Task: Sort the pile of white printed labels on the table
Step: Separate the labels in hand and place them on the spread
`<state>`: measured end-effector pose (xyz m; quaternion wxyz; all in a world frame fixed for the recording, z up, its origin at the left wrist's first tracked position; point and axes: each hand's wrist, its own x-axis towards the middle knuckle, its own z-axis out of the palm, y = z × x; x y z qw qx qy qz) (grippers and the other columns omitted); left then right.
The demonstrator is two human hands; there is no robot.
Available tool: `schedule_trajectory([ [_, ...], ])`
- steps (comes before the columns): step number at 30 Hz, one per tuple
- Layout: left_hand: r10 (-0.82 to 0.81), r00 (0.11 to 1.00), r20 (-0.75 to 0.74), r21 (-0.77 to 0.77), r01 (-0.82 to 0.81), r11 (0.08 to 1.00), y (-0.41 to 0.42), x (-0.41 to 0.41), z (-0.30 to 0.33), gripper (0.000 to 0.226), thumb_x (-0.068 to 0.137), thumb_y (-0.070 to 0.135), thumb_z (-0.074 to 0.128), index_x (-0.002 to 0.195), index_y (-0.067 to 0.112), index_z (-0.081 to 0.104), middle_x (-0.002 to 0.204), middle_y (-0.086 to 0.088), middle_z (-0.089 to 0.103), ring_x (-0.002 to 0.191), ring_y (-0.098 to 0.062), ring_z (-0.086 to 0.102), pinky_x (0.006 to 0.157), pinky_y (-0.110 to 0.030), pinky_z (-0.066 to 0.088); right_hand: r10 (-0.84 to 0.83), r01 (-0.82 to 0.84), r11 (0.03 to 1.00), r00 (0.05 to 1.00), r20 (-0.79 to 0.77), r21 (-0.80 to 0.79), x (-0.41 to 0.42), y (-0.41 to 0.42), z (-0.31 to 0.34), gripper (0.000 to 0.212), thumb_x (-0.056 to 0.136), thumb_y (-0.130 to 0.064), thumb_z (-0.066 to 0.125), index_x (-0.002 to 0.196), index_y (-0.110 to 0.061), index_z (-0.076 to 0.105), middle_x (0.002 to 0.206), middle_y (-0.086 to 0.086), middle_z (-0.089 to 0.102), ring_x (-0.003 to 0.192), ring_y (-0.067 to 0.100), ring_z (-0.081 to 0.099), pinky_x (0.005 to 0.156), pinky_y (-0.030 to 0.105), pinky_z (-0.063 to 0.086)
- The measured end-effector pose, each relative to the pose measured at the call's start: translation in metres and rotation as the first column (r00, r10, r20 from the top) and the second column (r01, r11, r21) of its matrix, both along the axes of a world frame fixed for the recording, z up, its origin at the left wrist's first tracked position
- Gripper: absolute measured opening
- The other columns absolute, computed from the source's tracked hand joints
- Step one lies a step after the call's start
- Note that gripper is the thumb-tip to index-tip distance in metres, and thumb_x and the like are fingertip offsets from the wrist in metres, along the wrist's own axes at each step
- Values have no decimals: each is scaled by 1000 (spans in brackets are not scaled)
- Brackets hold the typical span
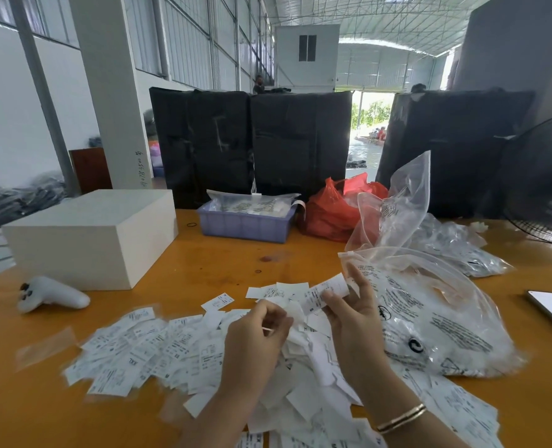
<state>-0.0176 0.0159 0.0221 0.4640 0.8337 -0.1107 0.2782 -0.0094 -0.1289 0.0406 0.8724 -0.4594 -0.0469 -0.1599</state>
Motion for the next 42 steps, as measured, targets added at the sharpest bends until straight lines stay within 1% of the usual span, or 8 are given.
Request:
schedule_trajectory([
  [3, 0, 1000, 20, 26, -1, 1000, 0, -1, 1, 11, 83, 30, 70, 88, 21, 66, 76, 18, 66, 73, 6, 62, 65, -13, 52, -45, 47, 996, 999, 20, -77, -2, 2, 1, 55, 77, -2, 69, 118, -37, 59, 89, 2, 57, 83, 21, 54, 88, 36, 51],
  [9, -32, 999, 16, 35, 32, 999, -1, -4, 3, 20, 84, 38, 64, 95, 21, 69, 82, 19, 67, 79, 6, 63, 71, -12, 52, -58, 67, 991, 995, 78, -117, -5, 6, 5, 50, 80, 1, 65, 112, -37, 61, 88, 7, 62, 81, 20, 65, 72, 27, 55],
  [13, -43, 999, -1, 20, 43, 999, -1, -3, 2, 14, 84, 32, 69, 95, 23, 69, 81, 25, 63, 78, 11, 61, 69, -7, 49, -46, 65, 980, 993, 107, -188, -5, 7, 2, 50, 83, 2, 63, 109, -40, 60, 84, -6, 66, 86, 20, 69, 71, 24, 55],
  [17, -75, 996, -43, -51, 73, 996, -1, -1, 1, 11, 85, 28, 68, 95, 23, 70, 82, 24, 65, 83, 11, 62, 66, -7, 50, -48, 74, 954, 994, 95, -289, -3, 2, -2, 50, 83, 1, 63, 108, -41, 60, 82, -13, 66, 74, 11, 66, 68, 22, 55],
  [21, -132, 986, -100, -136, 118, 984, 0, -1, 3, 9, 89, 28, 64, 93, 24, 71, 79, 17, 72, 78, 1, 68, 66, -17, 55, -53, 96, 911, 992, 116, -401, -3, -4, -2, 40, 84, 3, 63, 105, -31, 63, 81, -2, 60, 64, 1, 59, 62, 16, 51],
  [28, -146, 985, -97, -149, 131, 980, 2, -3, 4, 16, 80, 43, 59, 91, 34, 66, 78, 16, 71, 77, 2, 68, 71, -19, 56, -93, 107, 986, 990, 106, -130, 0, -5, 6, 28, 82, -2, 65, 90, -28, 68, 79, -1, 65, 74, 13, 65, 65, 21, 54],
  [35, -156, 983, -95, -121, 144, 982, 1, -3, 4, 24, 79, 43, 60, 97, 29, 68, 82, 19, 70, 79, 3, 68, 72, -17, 56, -85, 106, 967, 992, 98, -233, -4, 1, 2, 27, 83, -4, 65, 89, -29, 68, 77, -1, 64, 74, 15, 64, 67, 24, 56],
  [42, -216, 970, -113, -115, 204, 972, 1, -2, 3, 32, 77, 49, 58, 101, 30, 67, 79, 22, 69, 78, 3, 68, 70, -13, 54, -22, 39, 982, 995, 95, -186, -1, -2, 7, 21, 73, -17, 70, 89, -30, 69, 75, -8, 66, 77, 12, 66, 70, 25, 56],
])
